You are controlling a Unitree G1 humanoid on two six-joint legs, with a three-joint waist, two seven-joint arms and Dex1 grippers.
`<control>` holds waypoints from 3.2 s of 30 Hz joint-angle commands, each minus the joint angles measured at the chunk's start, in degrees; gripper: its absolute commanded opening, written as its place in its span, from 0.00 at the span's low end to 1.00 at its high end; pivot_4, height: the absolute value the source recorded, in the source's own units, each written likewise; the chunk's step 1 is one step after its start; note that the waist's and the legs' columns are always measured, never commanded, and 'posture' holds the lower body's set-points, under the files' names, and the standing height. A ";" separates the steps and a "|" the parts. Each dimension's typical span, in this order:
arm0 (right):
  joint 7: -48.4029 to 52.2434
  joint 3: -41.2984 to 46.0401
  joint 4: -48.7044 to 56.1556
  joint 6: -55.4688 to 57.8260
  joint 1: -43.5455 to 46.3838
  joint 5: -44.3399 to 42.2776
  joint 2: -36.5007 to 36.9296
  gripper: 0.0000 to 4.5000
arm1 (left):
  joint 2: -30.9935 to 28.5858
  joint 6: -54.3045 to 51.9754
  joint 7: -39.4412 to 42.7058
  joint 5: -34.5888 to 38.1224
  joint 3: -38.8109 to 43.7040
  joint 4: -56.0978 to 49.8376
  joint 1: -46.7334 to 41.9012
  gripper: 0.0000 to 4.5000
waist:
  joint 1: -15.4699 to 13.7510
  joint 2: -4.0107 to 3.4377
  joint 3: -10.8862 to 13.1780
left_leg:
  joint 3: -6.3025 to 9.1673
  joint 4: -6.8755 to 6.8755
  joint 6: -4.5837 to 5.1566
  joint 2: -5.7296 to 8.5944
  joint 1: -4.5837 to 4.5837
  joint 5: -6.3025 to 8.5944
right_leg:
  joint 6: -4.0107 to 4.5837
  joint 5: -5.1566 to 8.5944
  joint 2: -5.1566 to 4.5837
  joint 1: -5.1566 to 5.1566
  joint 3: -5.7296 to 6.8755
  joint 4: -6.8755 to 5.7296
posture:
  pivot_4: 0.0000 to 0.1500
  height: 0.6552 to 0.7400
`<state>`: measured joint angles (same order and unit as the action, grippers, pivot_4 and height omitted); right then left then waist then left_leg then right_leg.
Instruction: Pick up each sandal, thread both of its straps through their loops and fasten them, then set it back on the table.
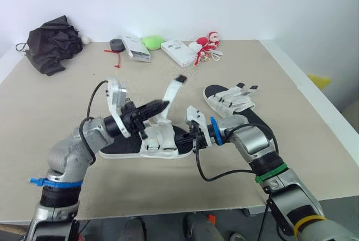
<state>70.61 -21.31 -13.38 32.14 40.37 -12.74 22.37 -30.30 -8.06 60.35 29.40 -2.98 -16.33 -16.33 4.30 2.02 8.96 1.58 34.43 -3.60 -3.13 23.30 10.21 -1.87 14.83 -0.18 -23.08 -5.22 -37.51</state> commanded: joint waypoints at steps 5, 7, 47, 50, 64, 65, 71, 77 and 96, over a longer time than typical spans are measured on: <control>0.60 -4.70 -4.27 0.95 -1.55 3.57 0.73 0.00 | -3.08 41.06 13.68 -11.74 -0.11 14.93 2.81 0.10 | 0.06 -0.08 -0.05 | -0.27 -0.01 0.40 -0.11 -0.03 0.23 | -0.21 -0.03 0.03 -0.05 -0.17 0.01 | 1.00 0.98; 0.86 -4.75 -4.50 0.82 -1.38 3.62 0.90 0.00 | -3.38 44.08 14.28 -12.51 -0.43 17.21 2.35 0.24 | 0.06 -0.09 -0.05 | -0.34 0.00 0.42 -0.14 -0.04 0.25 | -0.22 -0.04 0.04 -0.05 -0.22 0.01 | 1.00 0.98; 0.62 -4.89 -2.11 2.61 -2.11 3.00 1.65 0.00 | -14.28 -35.48 -4.99 14.60 -9.62 -8.09 8.75 0.31 | -0.07 0.07 0.06 | -0.35 0.09 0.42 -0.26 -0.13 0.40 | -0.09 0.28 0.27 -0.16 -0.34 -0.44 | 1.00 0.98; 0.51 -4.90 -1.92 2.67 -2.27 3.02 1.64 0.00 | -12.35 -35.91 -5.77 14.76 -9.42 -7.63 8.05 0.02 | -0.07 0.07 0.05 | -0.35 0.11 0.42 -0.23 -0.13 0.40 | -0.11 0.29 0.26 -0.13 -0.38 -0.44 | 1.00 0.98; 0.04 -4.89 -1.87 2.46 -2.41 3.00 1.38 0.00 | -9.59 -53.08 -8.30 37.55 4.51 -4.42 3.40 0.02 | -0.04 0.07 0.03 | -0.28 0.18 0.42 -0.23 -0.13 0.40 | -0.14 0.28 0.28 -0.10 -0.34 -0.51 | 1.00 0.98; 0.02 -4.87 -1.95 2.41 -2.38 3.01 1.35 0.00 | -9.81 -55.24 -9.37 40.44 5.84 -3.41 2.16 0.02 | -0.04 0.07 0.03 | -0.27 0.19 0.42 -0.23 -0.13 0.40 | -0.14 0.28 0.28 -0.10 -0.33 -0.52 | 1.00 0.98; 0.01 -4.82 -2.73 2.06 -1.87 3.05 0.93 0.00 | -9.52 -65.08 -19.02 53.45 9.77 7.71 -8.04 0.02 | -0.02 0.07 0.03 | -0.19 0.24 0.42 -0.21 -0.15 0.40 | -0.16 0.29 0.32 -0.05 -0.32 -0.56 | 1.00 0.98; -0.35 -4.65 -3.40 1.67 -1.53 3.08 0.24 0.00 | -0.59 -63.42 -30.76 51.53 9.33 16.62 -18.02 0.02 | -0.01 0.10 0.01 | 0.10 0.45 0.42 -0.18 -0.13 0.39 | -0.16 0.25 0.46 0.13 -0.28 -0.60 | 1.00 0.98; -1.43 -3.81 -3.53 1.90 -1.72 2.62 -0.48 0.00 | -3.09 -60.65 -17.26 29.83 -2.47 8.56 -13.57 0.02 | 0.06 0.02 -0.03 | 0.16 0.43 0.39 -0.21 -0.15 0.38 | -0.12 0.26 0.65 0.15 -0.48 -0.62 | 1.00 0.98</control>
<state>69.98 -22.18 -13.59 32.34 40.87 -12.66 21.98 -33.04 -69.14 42.12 60.76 -4.13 -6.05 -30.59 4.35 2.04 8.93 1.74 34.86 -3.21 -3.33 23.14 10.59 -1.99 15.08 0.47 -22.92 -5.71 -38.14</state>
